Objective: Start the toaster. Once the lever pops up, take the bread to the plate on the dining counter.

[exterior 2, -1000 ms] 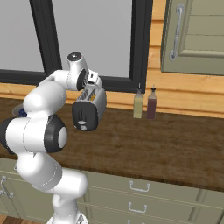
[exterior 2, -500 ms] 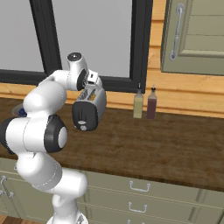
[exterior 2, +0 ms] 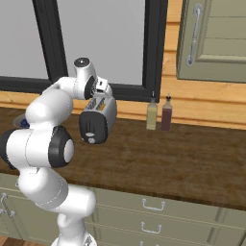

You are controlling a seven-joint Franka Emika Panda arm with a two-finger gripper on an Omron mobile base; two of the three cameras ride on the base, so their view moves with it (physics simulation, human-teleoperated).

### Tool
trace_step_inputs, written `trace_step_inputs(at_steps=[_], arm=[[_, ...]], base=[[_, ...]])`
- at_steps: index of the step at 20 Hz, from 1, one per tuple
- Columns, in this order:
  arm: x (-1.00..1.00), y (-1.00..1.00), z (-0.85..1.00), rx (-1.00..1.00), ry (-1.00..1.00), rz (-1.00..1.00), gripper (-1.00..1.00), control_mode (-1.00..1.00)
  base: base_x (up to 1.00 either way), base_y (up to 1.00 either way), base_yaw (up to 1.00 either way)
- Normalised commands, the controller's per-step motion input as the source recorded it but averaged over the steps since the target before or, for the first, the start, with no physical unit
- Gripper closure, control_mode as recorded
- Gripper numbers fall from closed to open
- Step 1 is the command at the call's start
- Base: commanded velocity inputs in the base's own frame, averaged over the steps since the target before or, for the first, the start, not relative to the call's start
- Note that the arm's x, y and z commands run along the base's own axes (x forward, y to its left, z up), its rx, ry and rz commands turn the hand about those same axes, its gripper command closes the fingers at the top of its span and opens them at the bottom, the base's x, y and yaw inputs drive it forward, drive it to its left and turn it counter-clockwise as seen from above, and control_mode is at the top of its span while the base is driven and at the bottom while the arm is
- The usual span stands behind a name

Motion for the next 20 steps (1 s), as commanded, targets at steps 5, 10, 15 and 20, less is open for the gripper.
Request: trace_step_inputs(at_steps=[5,10,15,20], arm=[[0.00,0.00,0.00,0.00,0.00,0.00,-1.00,-1.00],[0.00,0.00,0.00,0.00,0.00,0.00,-1.00,-1.00],[0.00,0.00,0.00,0.00,0.00,0.00,-1.00,-1.00],[0.00,0.00,0.00,0.00,0.00,0.00,-1.00,-1.00]], base=[[0.00,0.00,0.00],[0.00,0.00,0.00],[0.00,0.00,0.00],[0.00,0.00,0.00]])
